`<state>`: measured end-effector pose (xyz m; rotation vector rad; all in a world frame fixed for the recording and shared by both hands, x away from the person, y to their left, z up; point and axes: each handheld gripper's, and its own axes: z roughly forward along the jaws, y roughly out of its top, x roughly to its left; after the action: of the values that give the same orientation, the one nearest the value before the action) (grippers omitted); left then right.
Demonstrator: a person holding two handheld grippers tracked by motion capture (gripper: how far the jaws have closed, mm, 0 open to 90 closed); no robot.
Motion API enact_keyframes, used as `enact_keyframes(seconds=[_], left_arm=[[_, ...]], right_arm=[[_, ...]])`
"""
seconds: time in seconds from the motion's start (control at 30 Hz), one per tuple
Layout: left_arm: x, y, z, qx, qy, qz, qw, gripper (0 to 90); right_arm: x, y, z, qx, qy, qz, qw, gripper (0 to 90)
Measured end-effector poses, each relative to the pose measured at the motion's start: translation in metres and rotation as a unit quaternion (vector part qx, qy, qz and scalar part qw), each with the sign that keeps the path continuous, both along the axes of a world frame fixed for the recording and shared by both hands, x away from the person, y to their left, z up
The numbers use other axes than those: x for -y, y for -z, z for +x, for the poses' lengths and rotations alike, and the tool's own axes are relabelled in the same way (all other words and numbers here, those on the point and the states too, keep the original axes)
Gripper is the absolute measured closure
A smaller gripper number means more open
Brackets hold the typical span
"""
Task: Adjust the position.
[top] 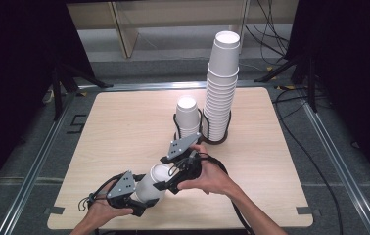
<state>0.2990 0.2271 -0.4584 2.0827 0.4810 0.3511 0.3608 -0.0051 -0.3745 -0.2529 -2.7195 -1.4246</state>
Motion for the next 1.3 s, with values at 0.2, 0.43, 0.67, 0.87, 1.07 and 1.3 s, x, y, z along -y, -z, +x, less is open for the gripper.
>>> enact_keyframes(seconds=[0.2,0.43,0.67,0.87,1.07,1.3], left_arm=[[0.002,-0.002,-0.002,-0.001,0.009,0.022,0.9997,16.7],[0.002,-0.004,-0.003,0.007,0.022,0.05,0.9985,16.9],[0.004,-0.004,-0.006,0.008,0.026,0.038,0.9989,16.8],[0.004,-0.004,-0.006,0.013,0.025,0.023,0.9993,14.6],[-0.001,-0.001,-0.003,0.017,0.012,-0.036,0.9991,8.4],[-0.008,-0.007,0.0,0.01,-0.021,-0.112,0.9934,7.3]], right_arm=[[-0.009,0.002,-0.004,0.011,-0.02,-0.042,0.9988,15.7],[-0.015,0.005,-0.007,-0.003,-0.033,-0.07,0.997,16.2],[-0.017,0.009,-0.007,-0.002,-0.043,-0.086,0.9954,21.1],[-0.013,0.009,-0.005,-0.005,-0.048,-0.075,0.996,24.1],[-0.006,0.005,-0.001,-0.028,-0.03,-0.049,0.9979,24.5],[0.011,-0.003,0.012,-0.036,-0.019,0.01,0.9991,24.7]])
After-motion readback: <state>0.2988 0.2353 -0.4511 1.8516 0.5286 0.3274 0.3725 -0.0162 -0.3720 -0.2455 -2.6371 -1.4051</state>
